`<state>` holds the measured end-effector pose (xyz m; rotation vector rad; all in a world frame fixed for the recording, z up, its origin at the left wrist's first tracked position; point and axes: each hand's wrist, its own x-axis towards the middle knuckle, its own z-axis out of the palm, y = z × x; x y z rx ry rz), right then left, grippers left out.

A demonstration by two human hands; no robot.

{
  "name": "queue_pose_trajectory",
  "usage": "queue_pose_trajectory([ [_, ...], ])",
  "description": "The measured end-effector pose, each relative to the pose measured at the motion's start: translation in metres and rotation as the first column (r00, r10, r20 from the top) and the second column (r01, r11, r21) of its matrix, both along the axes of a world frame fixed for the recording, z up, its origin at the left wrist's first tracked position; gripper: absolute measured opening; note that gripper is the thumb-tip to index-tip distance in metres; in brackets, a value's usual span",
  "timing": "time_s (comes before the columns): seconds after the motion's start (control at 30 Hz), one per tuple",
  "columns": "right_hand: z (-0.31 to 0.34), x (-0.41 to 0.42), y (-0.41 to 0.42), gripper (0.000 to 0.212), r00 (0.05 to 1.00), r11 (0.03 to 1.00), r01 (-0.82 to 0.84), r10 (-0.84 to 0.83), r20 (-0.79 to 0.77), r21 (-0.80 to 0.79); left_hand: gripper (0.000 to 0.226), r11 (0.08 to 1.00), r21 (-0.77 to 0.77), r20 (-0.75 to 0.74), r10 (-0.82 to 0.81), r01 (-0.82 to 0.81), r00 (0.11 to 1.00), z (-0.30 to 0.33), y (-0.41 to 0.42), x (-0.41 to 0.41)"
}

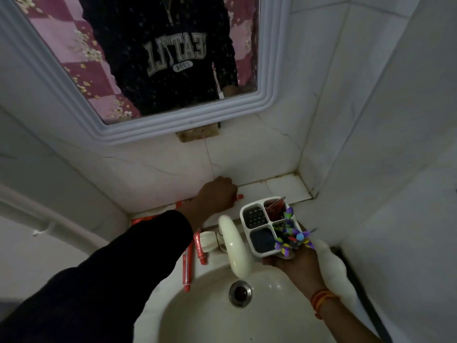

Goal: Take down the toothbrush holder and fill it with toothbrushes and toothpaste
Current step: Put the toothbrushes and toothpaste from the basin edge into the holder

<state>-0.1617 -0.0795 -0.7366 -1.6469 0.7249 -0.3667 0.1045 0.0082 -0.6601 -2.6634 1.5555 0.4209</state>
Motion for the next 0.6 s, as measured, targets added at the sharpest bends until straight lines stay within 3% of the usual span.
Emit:
queue_pose_trajectory([
  [0.1,0.002,0.000,0.002,0.079,1.000,1.000,0.016,-0.016,0.012,0.007,0.023,0.955,-0.295,-0.285,-0.045,-0.042,0.958,0.028,-0.004,-0.011],
  [0.17,0.003,-0.001,0.002,0.078,0.999,1.000,0.030,-0.030,0.031,0.003,0.033,0.932,-0.358,-0.305,-0.170,0.053,0.937,0.059,-0.010,-0.020],
  [0.27,0.003,-0.002,0.002,0.080,0.998,1.000,0.030,-0.030,0.047,0.009,0.041,0.933,-0.086,-0.013,-0.351,0.348,0.936,0.110,-0.026,-0.038],
  [0.33,0.004,-0.003,0.002,0.084,0.998,0.999,0.023,-0.025,0.055,0.025,0.042,0.932,0.116,0.074,-0.353,0.343,0.933,0.130,-0.037,-0.052],
  [0.4,0.005,-0.003,0.001,0.090,0.997,0.999,0.004,-0.008,0.077,0.041,0.036,0.921,0.223,0.151,-0.355,0.318,0.923,0.133,-0.047,-0.066],
  [0.5,0.007,-0.003,0.003,0.087,0.989,0.995,-0.030,0.015,0.147,0.097,0.031,0.925,0.246,0.076,-0.316,0.289,0.946,0.127,-0.060,-0.078],
  [0.6,0.005,-0.002,0.002,0.086,0.985,0.995,-0.034,0.018,0.173,0.090,0.020,0.959,0.126,-0.104,-0.244,0.256,0.964,0.132,-0.056,-0.078],
])
